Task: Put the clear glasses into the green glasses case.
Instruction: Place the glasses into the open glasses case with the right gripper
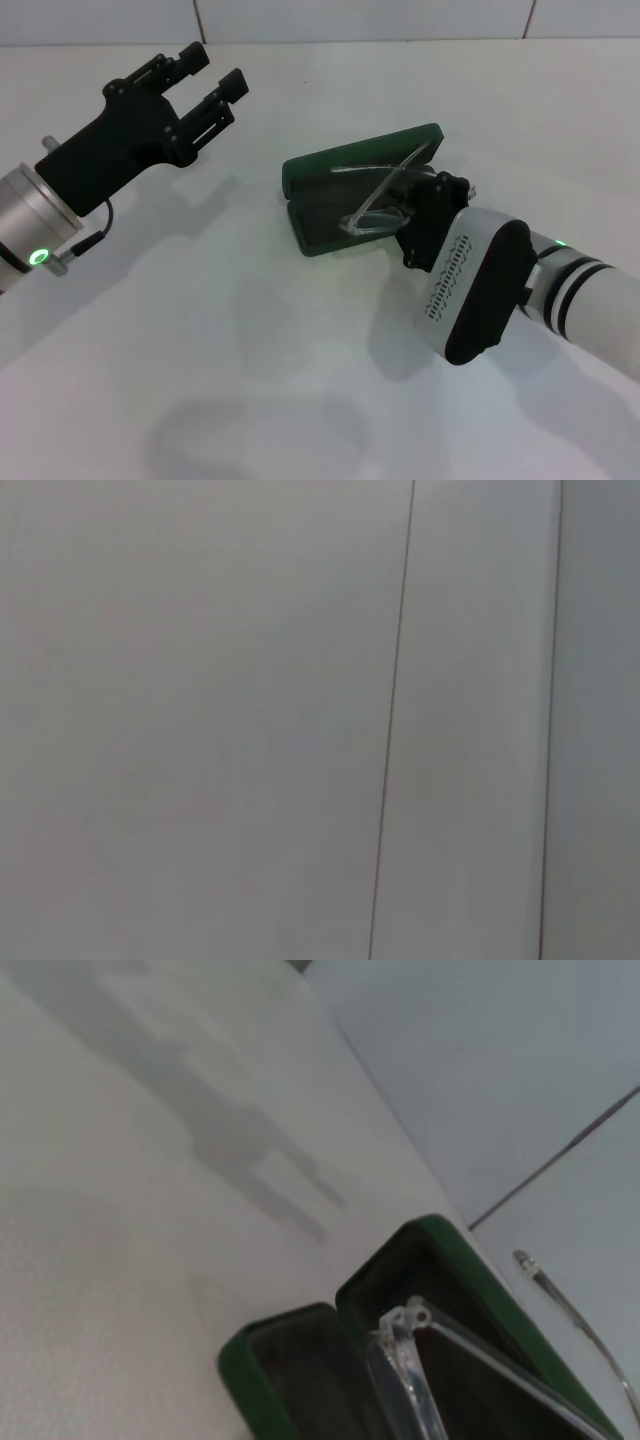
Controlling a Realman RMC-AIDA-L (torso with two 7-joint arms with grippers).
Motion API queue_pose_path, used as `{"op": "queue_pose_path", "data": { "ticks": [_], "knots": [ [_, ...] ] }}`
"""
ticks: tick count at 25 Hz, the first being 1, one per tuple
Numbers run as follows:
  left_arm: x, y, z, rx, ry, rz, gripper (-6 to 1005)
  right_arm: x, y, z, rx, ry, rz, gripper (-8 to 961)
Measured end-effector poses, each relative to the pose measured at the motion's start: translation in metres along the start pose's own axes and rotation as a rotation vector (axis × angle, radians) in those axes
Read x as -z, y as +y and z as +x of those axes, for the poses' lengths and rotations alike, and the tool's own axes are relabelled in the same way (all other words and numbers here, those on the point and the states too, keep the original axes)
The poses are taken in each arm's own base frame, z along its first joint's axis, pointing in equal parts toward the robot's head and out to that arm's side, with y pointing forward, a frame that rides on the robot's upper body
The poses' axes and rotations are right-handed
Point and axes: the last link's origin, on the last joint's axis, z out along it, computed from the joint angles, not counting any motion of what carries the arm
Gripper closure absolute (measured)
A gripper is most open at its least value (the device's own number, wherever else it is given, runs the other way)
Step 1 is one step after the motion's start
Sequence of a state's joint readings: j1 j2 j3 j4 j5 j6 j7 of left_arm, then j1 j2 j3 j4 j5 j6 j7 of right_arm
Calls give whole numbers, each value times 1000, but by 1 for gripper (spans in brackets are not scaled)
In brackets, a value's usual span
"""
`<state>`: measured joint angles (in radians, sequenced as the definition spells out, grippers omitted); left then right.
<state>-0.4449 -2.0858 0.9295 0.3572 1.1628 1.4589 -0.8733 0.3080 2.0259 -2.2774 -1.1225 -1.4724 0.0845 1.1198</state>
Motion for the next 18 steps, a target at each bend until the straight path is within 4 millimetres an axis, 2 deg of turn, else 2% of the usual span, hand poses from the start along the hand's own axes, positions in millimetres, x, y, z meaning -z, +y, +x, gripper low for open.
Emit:
{"op": "queue_pose_path", "data": {
  "ticks": [18],
  "knots": [
    [-8,0,0,1,-3,-7,416,-12,-7,0,30,7,-10,833]
  ]
}}
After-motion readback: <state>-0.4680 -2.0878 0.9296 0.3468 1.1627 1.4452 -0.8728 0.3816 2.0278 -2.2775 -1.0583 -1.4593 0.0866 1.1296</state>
